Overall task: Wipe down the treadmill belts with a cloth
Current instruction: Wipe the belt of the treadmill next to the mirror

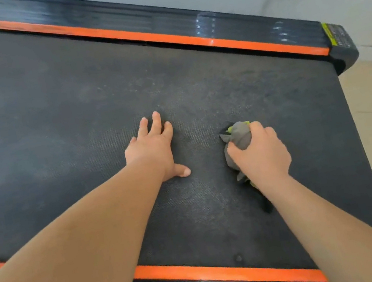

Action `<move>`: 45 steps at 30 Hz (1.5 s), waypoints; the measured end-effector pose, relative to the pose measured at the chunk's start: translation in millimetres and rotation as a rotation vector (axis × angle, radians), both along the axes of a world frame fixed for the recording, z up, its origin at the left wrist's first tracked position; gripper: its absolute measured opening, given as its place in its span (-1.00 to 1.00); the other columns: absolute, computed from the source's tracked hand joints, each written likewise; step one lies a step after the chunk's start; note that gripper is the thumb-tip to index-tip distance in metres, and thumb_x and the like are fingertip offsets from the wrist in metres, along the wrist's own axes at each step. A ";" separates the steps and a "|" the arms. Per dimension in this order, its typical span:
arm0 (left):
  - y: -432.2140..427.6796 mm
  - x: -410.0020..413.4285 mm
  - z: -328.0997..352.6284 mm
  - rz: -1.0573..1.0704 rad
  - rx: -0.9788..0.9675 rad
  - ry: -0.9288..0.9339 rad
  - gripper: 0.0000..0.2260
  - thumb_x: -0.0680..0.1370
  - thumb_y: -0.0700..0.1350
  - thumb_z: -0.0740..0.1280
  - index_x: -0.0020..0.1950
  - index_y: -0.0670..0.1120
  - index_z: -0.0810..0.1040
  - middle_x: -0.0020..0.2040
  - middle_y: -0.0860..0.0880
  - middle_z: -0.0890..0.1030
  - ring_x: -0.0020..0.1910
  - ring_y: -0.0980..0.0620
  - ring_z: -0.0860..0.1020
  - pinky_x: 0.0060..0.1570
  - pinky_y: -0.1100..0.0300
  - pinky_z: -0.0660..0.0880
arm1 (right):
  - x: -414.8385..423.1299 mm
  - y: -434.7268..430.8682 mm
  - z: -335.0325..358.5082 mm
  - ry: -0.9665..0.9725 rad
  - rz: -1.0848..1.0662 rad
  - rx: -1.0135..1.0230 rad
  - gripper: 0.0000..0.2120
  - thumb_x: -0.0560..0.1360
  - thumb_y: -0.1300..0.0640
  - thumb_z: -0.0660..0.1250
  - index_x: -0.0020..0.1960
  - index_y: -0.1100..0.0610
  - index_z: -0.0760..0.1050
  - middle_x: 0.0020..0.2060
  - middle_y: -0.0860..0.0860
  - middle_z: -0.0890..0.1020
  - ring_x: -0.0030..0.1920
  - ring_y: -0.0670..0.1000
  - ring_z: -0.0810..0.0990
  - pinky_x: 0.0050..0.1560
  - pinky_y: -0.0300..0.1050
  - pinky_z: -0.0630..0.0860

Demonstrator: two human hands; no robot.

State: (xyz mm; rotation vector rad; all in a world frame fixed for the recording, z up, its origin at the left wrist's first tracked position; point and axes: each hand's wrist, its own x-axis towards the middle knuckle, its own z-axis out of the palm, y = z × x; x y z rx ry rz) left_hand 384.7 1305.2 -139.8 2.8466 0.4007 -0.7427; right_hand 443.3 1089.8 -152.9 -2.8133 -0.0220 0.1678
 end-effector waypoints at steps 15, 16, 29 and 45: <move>-80.2 -55.9 4.4 -0.092 -0.051 -0.194 -0.41 0.68 -0.04 0.20 0.66 -0.10 0.04 0.66 -0.16 -0.29 0.66 -0.17 -0.19 0.62 -0.10 0.01 | -83.0 -159.3 37.1 0.304 0.602 -0.379 -0.58 0.42 -0.23 0.31 0.23 -0.21 0.32 0.04 -0.14 0.36 0.15 -0.02 0.48 -0.06 -0.05 0.50; -91.9 -53.5 5.3 -0.122 -0.054 -0.195 -0.40 0.68 -0.04 0.20 0.66 -0.10 0.03 0.65 -0.15 -0.30 0.66 -0.17 -0.20 0.62 -0.10 0.01 | -76.5 -175.5 38.8 0.295 0.478 -0.396 -0.56 0.42 -0.25 0.32 0.25 -0.22 0.30 0.04 -0.14 0.36 0.17 0.00 0.51 -0.05 -0.03 0.52; -132.3 -30.2 19.5 -0.150 -0.074 -0.111 -0.28 0.60 -0.18 0.27 0.69 -0.06 -0.03 0.66 -0.12 -0.32 0.66 -0.12 -0.21 0.63 -0.04 -0.04 | -128.1 -108.1 10.3 0.058 0.898 -0.073 -0.58 0.40 -0.09 0.41 0.24 -0.14 0.44 0.01 -0.04 0.36 0.02 0.09 0.45 -0.13 0.00 0.50; -124.8 41.7 7.6 -0.248 0.003 0.037 0.23 0.35 0.39 0.50 0.68 -0.05 -0.24 0.66 -0.17 -0.30 0.66 -0.16 -0.24 0.63 -0.12 -0.06 | -17.7 -212.4 3.4 0.007 0.054 -0.139 -0.61 0.50 -0.19 0.35 0.26 -0.13 0.38 0.04 -0.05 0.35 0.11 0.09 0.49 -0.10 -0.02 0.49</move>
